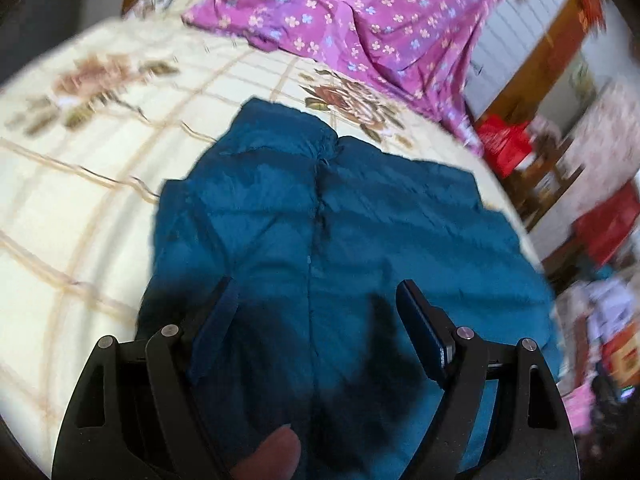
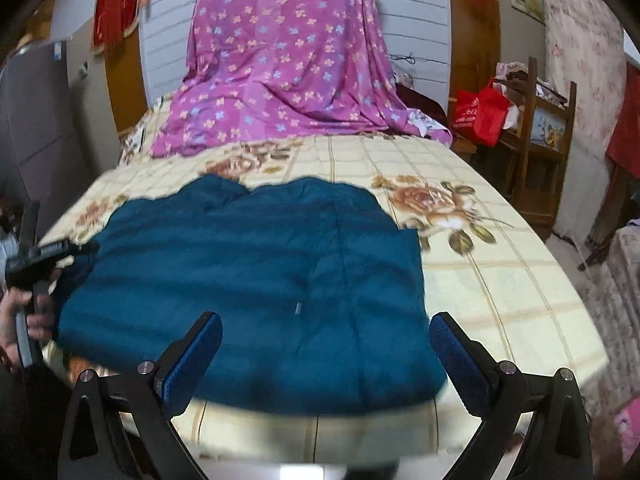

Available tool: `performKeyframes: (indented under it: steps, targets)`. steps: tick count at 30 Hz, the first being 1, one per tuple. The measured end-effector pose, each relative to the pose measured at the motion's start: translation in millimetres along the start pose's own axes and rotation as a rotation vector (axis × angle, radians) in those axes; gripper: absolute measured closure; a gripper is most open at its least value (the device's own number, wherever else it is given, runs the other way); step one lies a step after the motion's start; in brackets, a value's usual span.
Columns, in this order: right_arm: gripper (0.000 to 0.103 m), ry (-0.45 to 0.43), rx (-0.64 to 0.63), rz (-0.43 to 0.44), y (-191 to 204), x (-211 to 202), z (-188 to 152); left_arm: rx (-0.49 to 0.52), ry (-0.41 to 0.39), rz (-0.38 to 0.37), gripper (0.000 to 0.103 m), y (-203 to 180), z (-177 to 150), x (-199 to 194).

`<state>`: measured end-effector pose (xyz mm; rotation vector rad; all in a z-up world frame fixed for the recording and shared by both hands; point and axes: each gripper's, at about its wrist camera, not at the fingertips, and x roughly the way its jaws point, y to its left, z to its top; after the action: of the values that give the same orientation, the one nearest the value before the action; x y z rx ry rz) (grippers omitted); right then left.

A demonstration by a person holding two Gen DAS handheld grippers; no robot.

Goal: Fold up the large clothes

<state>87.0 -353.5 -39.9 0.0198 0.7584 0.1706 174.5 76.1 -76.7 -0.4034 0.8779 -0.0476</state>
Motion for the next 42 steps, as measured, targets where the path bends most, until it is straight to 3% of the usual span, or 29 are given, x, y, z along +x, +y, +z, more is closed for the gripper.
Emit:
performKeyframes:
  steps: [3,6,10,16,24,42]
  targets:
    - [0.000,0.021,0.015,-0.023,5.3,-22.5,-19.9,0.116,-0.027,0.166,0.022,-32.6,-23.2,-33.5]
    - [0.000,0.010,0.036,0.011,7.4,-39.8,-32.5,0.184,-0.056,0.212,0.022,-53.3,-50.6,-62.7]
    - [0.000,0.021,0.034,0.010,13.1,-54.6,-43.4,0.228,-0.054,0.197,0.022,-79.2,-90.4,-100.4]
    - [0.000,0.023,0.026,0.015,24.7,-78.8,-50.9,0.279,-0.061,0.179,0.022,-104.5,-120.7,-135.1]
    - [0.000,0.020,-0.090,-0.042,56.0,-112.4,-66.7,0.291,-0.074,0.209,0.022,-110.0,-129.7,-146.8]
    - [0.000,0.021,-0.075,-0.037,59.1,-122.6,-77.0,0.309,-0.073,0.158,0.022,-114.0,-139.6,-157.3]
